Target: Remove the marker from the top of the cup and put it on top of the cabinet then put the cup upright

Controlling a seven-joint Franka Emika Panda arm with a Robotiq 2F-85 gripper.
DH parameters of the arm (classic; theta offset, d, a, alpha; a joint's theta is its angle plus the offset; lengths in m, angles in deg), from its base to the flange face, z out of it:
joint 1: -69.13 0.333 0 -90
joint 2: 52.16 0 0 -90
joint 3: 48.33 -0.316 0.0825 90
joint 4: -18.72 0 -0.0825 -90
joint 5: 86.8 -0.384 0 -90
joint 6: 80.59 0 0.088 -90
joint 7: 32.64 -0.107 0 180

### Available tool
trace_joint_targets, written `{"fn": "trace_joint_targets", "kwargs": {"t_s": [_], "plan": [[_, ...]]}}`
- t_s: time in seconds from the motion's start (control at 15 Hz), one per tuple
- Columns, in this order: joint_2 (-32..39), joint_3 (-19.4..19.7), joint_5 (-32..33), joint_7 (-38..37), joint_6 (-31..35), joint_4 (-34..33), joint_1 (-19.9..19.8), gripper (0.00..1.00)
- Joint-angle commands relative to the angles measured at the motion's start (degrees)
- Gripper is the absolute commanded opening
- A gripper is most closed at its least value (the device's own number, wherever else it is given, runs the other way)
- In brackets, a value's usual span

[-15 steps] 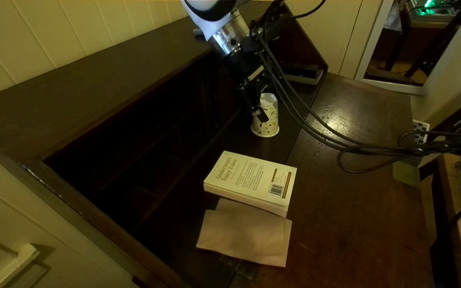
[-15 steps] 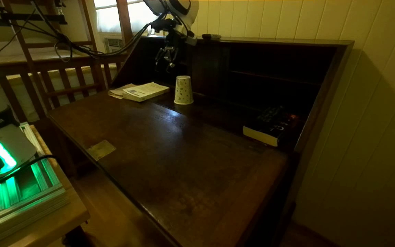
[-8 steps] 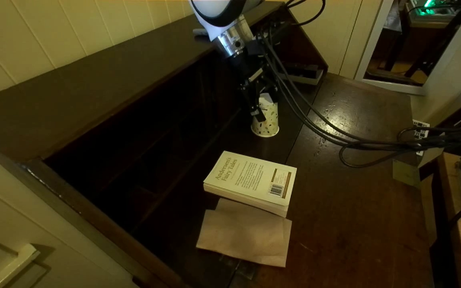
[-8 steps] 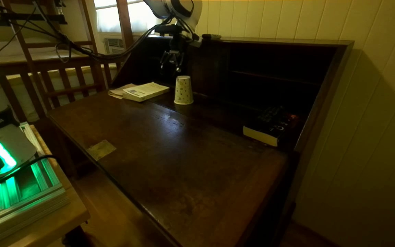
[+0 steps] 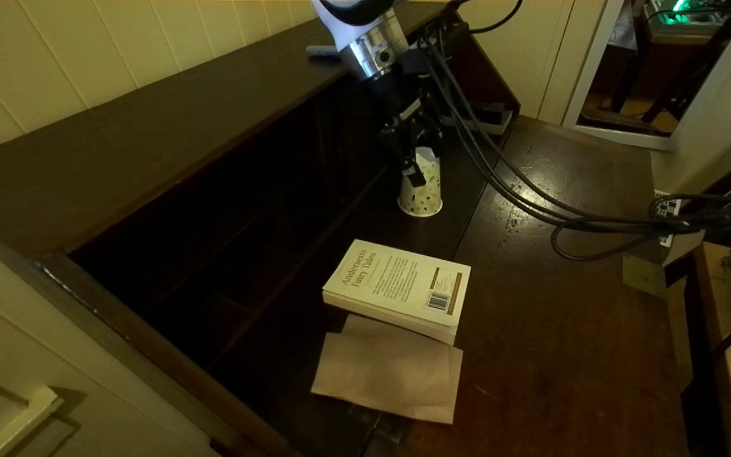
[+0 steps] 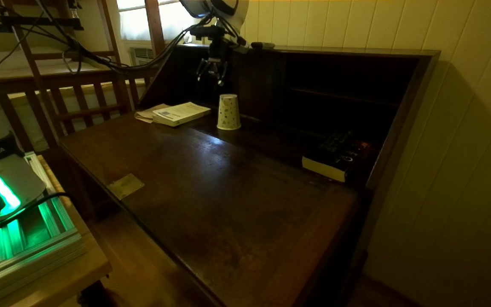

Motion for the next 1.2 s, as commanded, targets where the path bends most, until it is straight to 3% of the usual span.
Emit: {"fn": "trace_joint_targets", "kwargs": {"t_s": [0.0,0.27,0.53,1.13], "plan": [[-5.4,-0.7,1.3,1.3,1.9,4.2,0.0,1.00],[-6.4,-0.8,5.4,6.2,7.6,4.8,0.0,1.00],[-4.8,-1.7,4.5,12.9,12.4,5.1,-1.5,1.00],[-2.2,-3.1,4.0,20.7,10.7,4.5,-2.1,1.00]]}}
